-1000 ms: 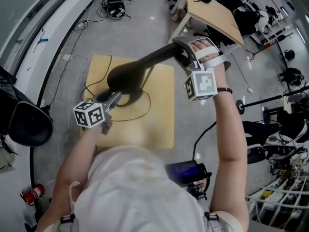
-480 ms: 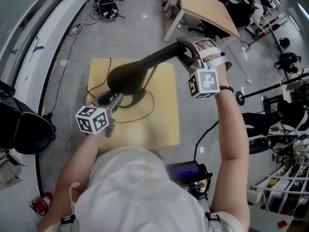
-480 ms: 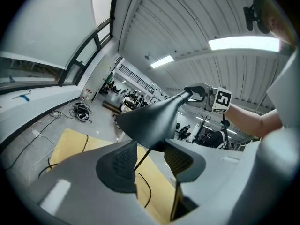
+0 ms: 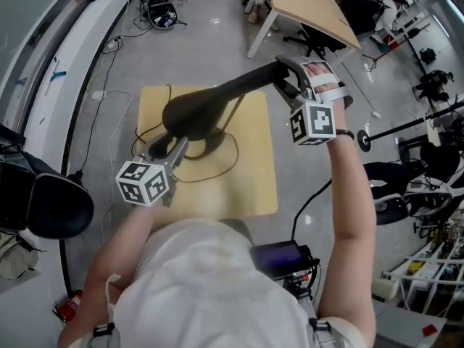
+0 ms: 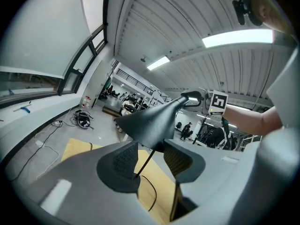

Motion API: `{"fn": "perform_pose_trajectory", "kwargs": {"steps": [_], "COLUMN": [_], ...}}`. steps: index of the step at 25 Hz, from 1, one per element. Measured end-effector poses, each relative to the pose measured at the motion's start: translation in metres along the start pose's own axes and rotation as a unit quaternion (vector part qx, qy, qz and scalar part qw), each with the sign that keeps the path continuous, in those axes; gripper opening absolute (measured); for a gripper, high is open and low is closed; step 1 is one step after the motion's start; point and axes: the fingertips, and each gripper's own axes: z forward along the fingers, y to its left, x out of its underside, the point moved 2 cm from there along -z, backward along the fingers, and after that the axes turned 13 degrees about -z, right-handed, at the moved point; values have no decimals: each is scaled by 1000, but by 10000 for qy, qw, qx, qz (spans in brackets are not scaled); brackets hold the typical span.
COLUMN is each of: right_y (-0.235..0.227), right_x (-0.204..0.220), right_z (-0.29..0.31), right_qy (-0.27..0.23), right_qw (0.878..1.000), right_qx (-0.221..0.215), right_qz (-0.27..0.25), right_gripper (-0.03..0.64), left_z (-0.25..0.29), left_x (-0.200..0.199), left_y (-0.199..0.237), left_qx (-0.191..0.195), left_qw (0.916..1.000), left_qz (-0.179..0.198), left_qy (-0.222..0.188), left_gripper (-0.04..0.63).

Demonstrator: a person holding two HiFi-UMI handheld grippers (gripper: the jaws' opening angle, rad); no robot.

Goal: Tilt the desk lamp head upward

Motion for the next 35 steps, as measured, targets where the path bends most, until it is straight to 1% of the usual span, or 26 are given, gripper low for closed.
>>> {"fn": "perform_pose_trajectory", "kwargs": {"steps": [3, 14, 24, 28, 35], "right_y": [1, 14, 24, 29, 36], "right_x": [4, 4, 1, 1, 6], "right_z": [-2, -6, -6, -4, -4], "right_qy": [-54, -238, -293, -370, -470], "right_qw": [9999, 9988, 9958, 9933, 9901], "right_qx": [51, 215, 278, 267, 266], "right_qz": [75, 363, 826, 1061, 1298], "right_gripper": [272, 270, 265, 262, 255], "left_z": [-2, -14, -34, -39, -43], "left_x": [-4, -9, -29, -40, -56], "left_y": [-5, -14, -26, -32, -45], "left_qx": [-32, -298, -504, -563, -783], "left_qw": [10000, 9984, 9938, 9921, 9882], "left_qz": [59, 484, 990, 1096, 1239], "left_qy": [-26, -55, -101, -213, -445], "left_gripper": [169, 172, 172, 166, 152]}}
